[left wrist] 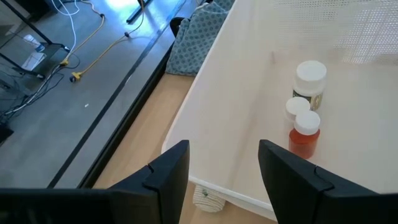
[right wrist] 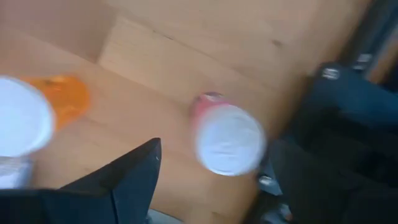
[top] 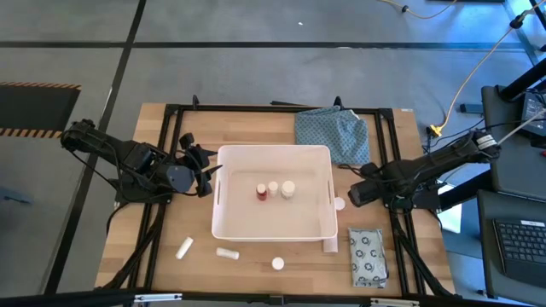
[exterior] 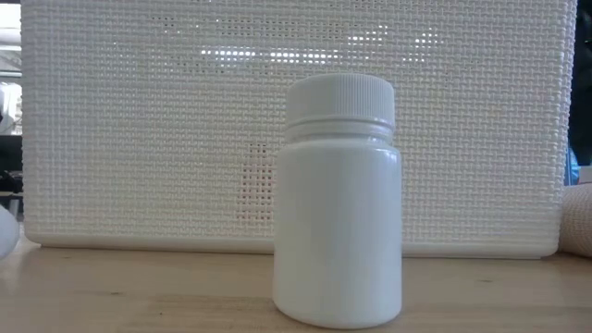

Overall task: Pick & place medical supplies in basket/bin
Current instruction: Put the pink medicine bottle into the white bin

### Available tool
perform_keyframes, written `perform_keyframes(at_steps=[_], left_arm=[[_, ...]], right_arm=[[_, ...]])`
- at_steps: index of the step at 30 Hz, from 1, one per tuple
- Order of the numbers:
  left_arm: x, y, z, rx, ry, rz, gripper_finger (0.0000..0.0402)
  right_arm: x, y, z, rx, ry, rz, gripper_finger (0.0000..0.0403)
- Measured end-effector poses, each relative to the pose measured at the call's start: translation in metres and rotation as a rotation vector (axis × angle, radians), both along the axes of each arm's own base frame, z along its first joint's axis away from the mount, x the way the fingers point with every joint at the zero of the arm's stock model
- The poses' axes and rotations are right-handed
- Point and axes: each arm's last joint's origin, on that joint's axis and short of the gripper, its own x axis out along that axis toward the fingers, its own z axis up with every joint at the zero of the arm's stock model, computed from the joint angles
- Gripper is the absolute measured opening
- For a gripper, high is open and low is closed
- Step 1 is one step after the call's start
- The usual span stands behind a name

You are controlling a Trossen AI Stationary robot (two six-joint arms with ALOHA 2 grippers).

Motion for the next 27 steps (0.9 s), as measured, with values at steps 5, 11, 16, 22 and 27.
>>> perform_keyframes(at_steps=[5,11,16,22,27], left_arm=[[0.0,0.0,0.0,0.0,0.0,0.0,0.0184],[0.0,0.0,0.0,0.001,0.001,0.0,0.0185],[0.0,0.0,0.0,0.001,0.001,-0.001,0.0185],[0.0,0.0,0.0,0.001,0.001,-0.001,0.0185],[0.0,0.0,0.0,0.002,0.001,-0.001,0.0185]], right_arm=[[0.0,-0.005,-0.01,-0.007,0.027,-0.035,0.03],[0.004,-0.006,-0.014,-0.01,0.041,-0.047,0.03],[0.006,-0.006,-0.015,-0.009,0.038,-0.045,0.03],[0.015,-0.003,-0.015,0.02,-0.057,-0.009,0.03],[0.023,-0.001,-0.014,0.036,-0.129,0.082,0.03]])
